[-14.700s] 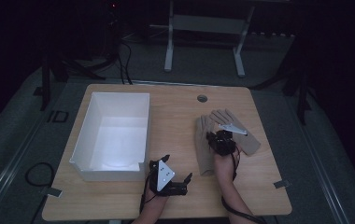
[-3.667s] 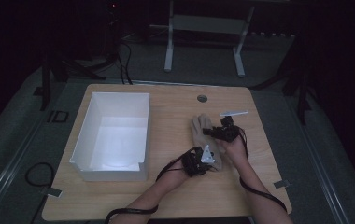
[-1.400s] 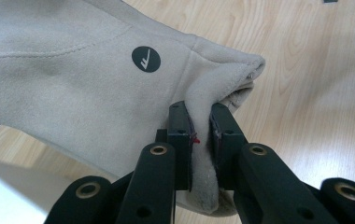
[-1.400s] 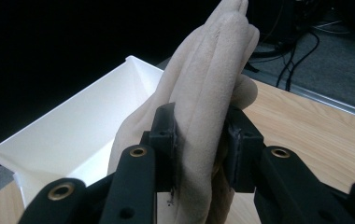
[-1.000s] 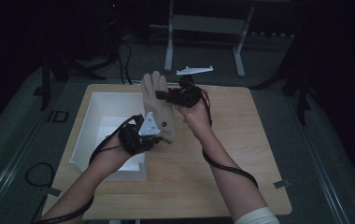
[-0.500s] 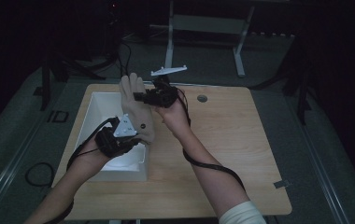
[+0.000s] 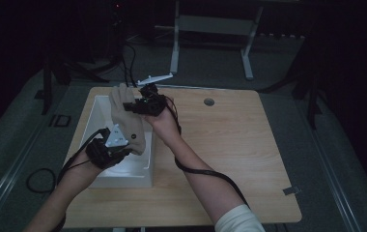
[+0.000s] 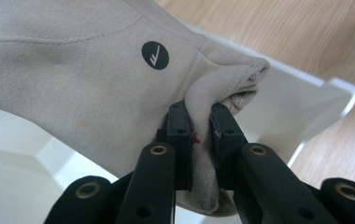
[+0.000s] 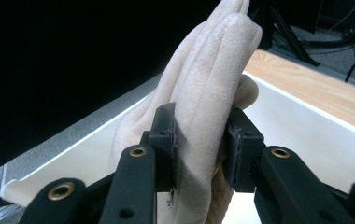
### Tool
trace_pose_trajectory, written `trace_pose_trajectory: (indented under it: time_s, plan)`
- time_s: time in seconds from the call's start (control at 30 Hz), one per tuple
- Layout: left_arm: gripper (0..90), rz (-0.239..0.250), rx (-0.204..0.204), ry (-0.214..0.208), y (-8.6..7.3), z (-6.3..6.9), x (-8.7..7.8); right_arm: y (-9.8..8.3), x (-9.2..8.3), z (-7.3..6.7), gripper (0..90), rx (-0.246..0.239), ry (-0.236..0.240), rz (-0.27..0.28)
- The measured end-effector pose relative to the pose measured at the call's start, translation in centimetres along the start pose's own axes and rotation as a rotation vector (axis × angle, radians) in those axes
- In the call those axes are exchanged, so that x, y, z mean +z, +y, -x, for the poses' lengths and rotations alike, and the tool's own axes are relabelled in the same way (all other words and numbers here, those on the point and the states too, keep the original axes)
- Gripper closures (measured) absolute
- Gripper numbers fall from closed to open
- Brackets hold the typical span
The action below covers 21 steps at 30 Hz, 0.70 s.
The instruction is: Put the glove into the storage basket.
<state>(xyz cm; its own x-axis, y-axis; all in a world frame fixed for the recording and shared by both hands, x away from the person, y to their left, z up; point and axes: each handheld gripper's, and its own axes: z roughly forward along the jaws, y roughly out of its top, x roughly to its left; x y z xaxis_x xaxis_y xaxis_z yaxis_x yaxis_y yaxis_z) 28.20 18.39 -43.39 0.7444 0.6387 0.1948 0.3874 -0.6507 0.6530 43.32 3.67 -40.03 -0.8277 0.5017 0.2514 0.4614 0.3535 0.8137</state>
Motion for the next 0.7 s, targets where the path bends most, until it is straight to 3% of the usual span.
trace_pose_trajectory:
  time_s: [0.13,0.27,0.33,0.57,0.67,0.7]
  plan:
    - [81.8,-0.019,-0.031,-0.004,-1.1,0.2,1.0,-1.1,1.5,0.3,68.1,0.01,-0.002,-0.038]
    - [81.7,-0.021,-0.056,-0.036,-2.0,0.3,2.0,-2.0,3.0,0.6,68.1,0.011,-0.01,-0.087]
    - [81.7,-0.025,-0.069,-0.059,-2.6,0.4,2.6,-2.5,3.6,0.6,68.0,0.005,-0.016,-0.115]
    - [81.5,-0.029,-0.11,-0.064,-4.1,0.2,3.4,-3.1,5.1,0.2,67.6,-0.034,-0.034,-0.178]
    - [81.1,-0.054,-0.138,-0.087,-4.3,-0.1,3.9,-2.7,5.5,0.2,62.9,-0.043,-0.033,-0.209]
    - [75.9,-0.078,-0.159,-0.104,-4.4,-0.3,4.2,-2.6,5.9,0.4,54.3,-0.034,-0.038,-0.261]
